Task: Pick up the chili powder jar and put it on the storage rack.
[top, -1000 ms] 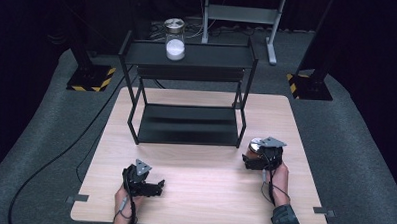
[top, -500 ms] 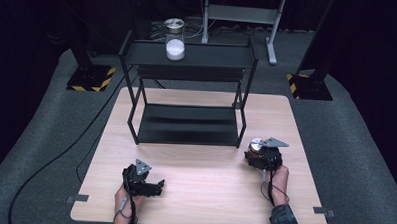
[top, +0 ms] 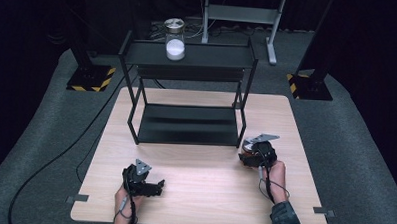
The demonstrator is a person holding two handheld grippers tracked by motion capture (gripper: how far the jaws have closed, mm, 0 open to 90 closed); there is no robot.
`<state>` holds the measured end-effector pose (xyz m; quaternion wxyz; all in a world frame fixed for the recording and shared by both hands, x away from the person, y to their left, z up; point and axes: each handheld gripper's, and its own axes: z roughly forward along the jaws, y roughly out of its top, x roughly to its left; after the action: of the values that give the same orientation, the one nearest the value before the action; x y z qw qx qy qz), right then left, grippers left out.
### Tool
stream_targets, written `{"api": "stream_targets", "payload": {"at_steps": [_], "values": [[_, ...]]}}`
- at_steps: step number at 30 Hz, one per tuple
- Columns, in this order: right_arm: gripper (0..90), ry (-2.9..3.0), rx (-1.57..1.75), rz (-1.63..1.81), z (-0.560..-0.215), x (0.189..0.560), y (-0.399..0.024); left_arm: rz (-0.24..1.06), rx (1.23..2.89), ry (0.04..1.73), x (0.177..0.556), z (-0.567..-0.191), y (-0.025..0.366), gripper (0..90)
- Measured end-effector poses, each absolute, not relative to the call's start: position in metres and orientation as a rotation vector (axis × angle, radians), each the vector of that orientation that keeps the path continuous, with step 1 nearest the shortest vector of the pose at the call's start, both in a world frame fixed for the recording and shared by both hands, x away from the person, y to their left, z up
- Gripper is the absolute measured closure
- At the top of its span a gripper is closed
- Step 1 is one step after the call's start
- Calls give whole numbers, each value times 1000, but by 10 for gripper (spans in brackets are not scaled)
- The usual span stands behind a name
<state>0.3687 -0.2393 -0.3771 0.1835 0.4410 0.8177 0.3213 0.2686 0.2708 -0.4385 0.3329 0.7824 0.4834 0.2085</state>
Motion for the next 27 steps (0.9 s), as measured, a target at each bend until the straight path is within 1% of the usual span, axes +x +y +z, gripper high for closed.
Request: {"api": "stream_targets", "payload": {"at_steps": [9, 27], "values": [[307, 2389, 1204, 878, -362, 381, -223, 552, 2042, 1262, 268, -439, 270, 0], [307, 2494, 1157, 812, -348, 408, -190, 555, 2042, 1260, 267, -439, 269, 1]]}}
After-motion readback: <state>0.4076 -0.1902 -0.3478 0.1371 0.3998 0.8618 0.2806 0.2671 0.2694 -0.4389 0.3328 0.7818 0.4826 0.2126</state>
